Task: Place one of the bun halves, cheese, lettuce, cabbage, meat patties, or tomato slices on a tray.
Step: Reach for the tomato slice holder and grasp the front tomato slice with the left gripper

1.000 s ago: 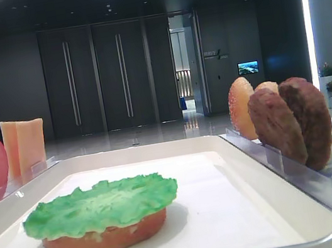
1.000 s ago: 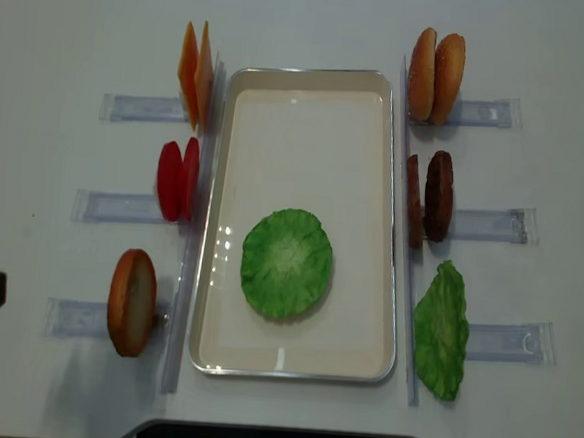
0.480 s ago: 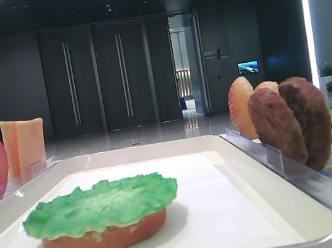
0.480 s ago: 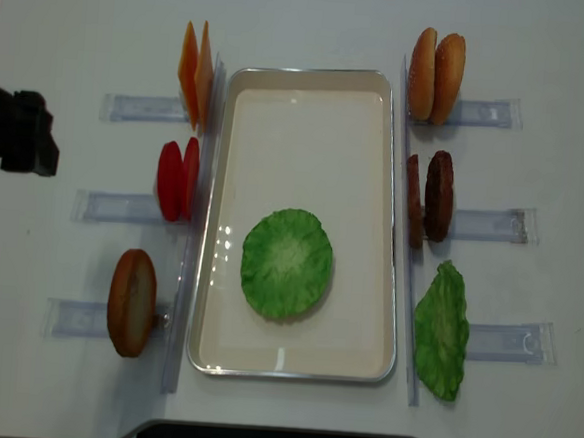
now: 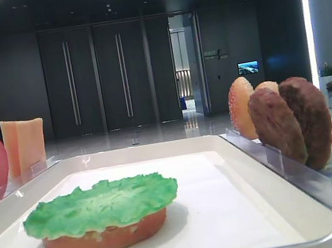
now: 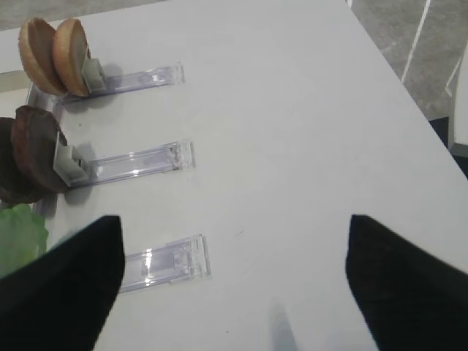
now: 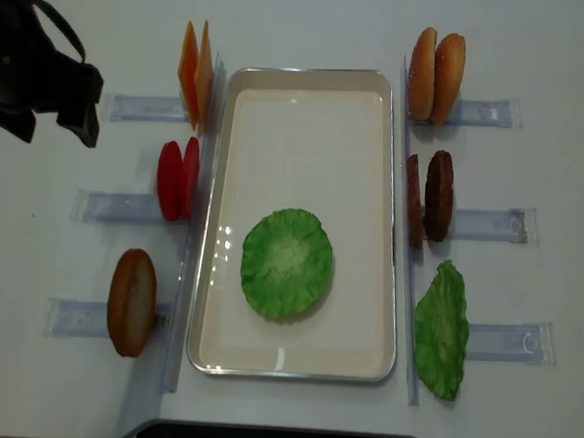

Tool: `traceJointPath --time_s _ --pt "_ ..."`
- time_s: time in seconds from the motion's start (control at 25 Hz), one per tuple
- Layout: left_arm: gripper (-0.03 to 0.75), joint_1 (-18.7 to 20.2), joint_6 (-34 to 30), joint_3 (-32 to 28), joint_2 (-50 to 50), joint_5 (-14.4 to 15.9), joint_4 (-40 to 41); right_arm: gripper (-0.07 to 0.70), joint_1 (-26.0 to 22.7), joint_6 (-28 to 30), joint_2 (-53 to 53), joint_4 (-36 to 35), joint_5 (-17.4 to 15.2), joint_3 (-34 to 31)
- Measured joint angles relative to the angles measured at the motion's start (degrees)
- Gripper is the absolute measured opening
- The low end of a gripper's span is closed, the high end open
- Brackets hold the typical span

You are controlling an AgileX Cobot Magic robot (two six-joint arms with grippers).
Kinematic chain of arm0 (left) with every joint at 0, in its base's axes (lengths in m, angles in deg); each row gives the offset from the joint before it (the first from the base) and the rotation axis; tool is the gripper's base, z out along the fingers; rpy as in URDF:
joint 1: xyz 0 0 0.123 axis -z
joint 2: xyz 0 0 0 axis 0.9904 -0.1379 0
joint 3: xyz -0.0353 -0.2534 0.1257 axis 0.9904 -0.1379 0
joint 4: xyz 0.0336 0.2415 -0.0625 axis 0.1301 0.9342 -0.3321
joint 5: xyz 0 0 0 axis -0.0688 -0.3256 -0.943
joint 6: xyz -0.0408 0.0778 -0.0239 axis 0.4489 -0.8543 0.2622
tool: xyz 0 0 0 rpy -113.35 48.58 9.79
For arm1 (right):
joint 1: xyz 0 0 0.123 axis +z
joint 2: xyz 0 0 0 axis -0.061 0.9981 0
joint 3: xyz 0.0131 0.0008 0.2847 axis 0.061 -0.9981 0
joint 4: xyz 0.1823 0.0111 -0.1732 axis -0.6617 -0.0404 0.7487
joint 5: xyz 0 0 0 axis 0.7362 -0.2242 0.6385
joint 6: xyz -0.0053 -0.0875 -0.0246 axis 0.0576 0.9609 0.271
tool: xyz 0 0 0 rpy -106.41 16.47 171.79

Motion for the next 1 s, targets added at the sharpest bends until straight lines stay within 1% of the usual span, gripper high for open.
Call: traceJointPath --time_s 0.24,0.4,0.56,0.8,0.92,1.0 --pt "0.639 0.0 0.0 0.9 -3.6 0.0 0.0 0.585 0.0 0.0 0.0 0.0 0.0 0.0" --pt "0.639 0.0 0.0 0.9 -4.0 0.2 -0.4 0.585 0.0 0.0 0.0 0.0 0.0 0.0" --pt "0.639 0.0 0.0 1.0 -4.0 1.6 -1.6 0.585 0.0 0.0 0.0 0.0 0.0 0.0" --pt "0.639 0.1 1.0 1.0 -4.2 1.6 -3.1 0.585 0.0 0.0 0.0 0.0 0.0 0.0" --pt "0.639 1.6 3.7 1.0 -4.2 1.7 -3.3 0.585 0.0 0.0 0.0 0.0 0.0 0.0" --pt "0.639 3.7 5.5 1.0 -4.2 1.6 -3.3 0.585 0.0 0.0 0.0 0.0 0.0 0.0"
